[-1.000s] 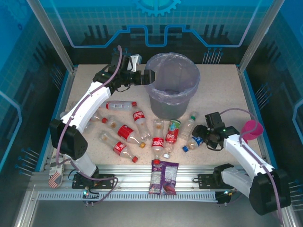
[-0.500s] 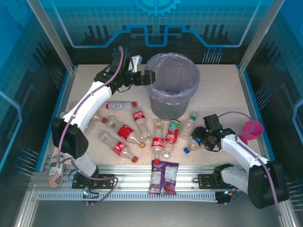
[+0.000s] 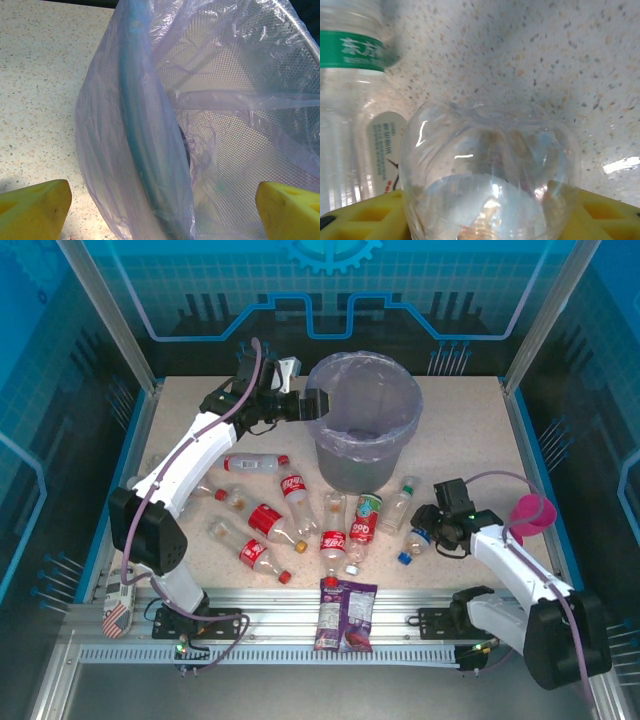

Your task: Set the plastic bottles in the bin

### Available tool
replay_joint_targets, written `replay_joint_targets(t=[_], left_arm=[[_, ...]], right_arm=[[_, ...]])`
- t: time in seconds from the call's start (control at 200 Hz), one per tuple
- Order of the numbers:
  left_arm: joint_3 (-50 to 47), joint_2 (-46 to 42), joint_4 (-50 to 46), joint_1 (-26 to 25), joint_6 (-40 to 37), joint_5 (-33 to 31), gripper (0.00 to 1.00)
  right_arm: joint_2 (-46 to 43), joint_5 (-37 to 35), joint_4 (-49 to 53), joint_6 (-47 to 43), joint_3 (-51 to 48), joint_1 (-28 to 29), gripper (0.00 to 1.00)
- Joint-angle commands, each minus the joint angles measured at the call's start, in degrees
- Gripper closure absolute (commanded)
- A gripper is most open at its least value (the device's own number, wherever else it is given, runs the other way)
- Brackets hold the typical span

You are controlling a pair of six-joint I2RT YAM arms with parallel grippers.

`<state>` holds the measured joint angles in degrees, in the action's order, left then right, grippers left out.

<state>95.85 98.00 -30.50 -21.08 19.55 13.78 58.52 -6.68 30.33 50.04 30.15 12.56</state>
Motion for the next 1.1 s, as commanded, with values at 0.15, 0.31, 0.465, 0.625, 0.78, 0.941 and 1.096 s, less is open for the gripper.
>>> replay_joint_targets(t=[0.15, 0.31, 0.465, 0.625, 0.78, 0.941, 1.096], left_arm=[[1.75, 2.27, -1.73, 0.17, -1.12, 2.45, 0.04], [0.39, 1.63, -0.44, 0.25, -0.59, 2.73, 0.04], [-1.33, 0.45, 1.50, 0.25, 0.19, 3.31, 0.04], [-1.33, 0.09, 1.23, 0.34, -0.24, 3.11, 0.04], [-1.48, 0.44, 1.45, 0.34, 0.00, 3.45, 0.04], [-2.07, 0.18, 1.54, 0.40, 0.11, 3.67, 0.04], [-2.19, 0.00, 1.59, 0.35, 0.01, 3.81, 0.04]], right_arm=[[-4.25, -5.60, 8.86, -6.62, 8.38, -2.04, 0.42], [-6.70, -11.23, 12.63, -13.78, 17.54, -3.17, 0.44], [-5.37, -17.71, 15.98, -21.55, 30.32, -4.06, 0.45], [-2.98, -21.53, 12.73, -28.75, 40.16, -4.72, 0.46], [0.69, -21.45, 7.93, -33.38, 49.85, -4.76, 0.48], [5.37, -19.29, 4.01, -35.49, 58.70, -3.01, 0.48], [11.40, -18.76, 2.75, -37.86, 67.20, 2.93, 0.50]])
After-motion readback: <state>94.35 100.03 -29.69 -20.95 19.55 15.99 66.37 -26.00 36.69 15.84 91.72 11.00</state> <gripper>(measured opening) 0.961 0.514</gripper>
